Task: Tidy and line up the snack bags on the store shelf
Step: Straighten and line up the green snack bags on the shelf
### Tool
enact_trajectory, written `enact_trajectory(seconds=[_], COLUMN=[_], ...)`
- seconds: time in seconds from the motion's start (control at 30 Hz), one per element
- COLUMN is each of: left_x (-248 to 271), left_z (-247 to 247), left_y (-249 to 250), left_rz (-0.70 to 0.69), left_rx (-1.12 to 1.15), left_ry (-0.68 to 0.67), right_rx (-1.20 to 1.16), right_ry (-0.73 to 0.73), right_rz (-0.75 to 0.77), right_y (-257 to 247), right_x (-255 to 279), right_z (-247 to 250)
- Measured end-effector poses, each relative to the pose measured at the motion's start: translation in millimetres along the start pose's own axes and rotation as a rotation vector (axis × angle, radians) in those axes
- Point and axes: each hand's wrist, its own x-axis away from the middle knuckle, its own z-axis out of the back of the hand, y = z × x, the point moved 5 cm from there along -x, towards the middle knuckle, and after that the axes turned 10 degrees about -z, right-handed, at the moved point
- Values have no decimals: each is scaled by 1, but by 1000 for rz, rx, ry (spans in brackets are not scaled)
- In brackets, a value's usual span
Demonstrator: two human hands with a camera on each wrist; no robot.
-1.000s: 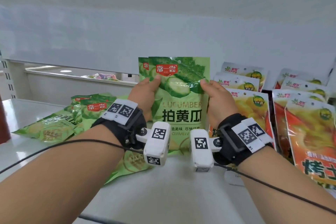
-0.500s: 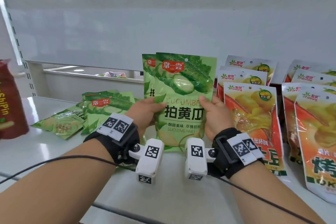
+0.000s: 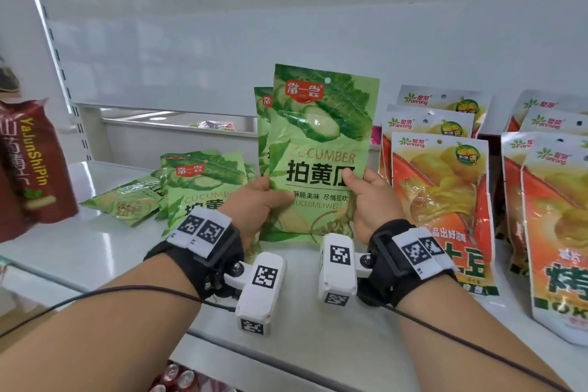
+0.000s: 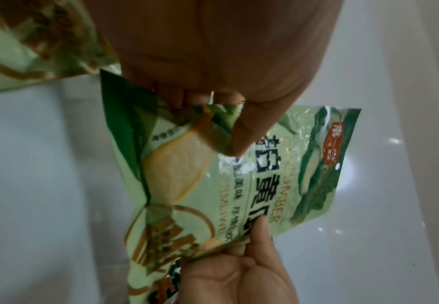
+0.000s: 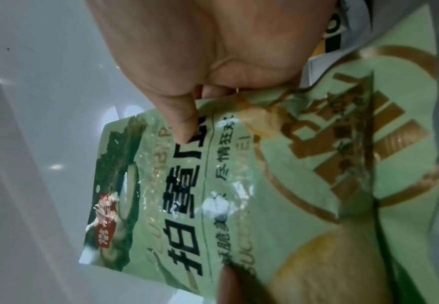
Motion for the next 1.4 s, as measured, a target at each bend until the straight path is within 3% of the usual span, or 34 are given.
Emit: enact_trajectory(seconds=[0.1, 0.3, 0.57, 0.73, 0.83, 1.13, 1.4], left_x=[6, 6, 14, 16, 17, 20, 16], left_z=[2, 17, 24, 32, 36, 38, 45], left_y=[3, 8, -2, -2, 0, 4, 10], left_rz=[-13, -78, -38, -94, -106, -97, -134], left_rx=[9, -23, 40, -35, -44, 22, -43], left_ry=[75, 216, 190, 339, 392, 376, 373], right_rx=[11, 221, 179, 252, 363, 487, 319], right_ry=[-28, -89, -50, -214, -235, -185, -191], right_rz=[-9, -199, -158, -240, -241, -73, -224], right_y=[2, 20, 19, 25, 27, 17, 21], right_x=[1, 1, 4, 14, 17, 18, 11], right_z=[-1, 0, -7, -18, -23, -29, -20])
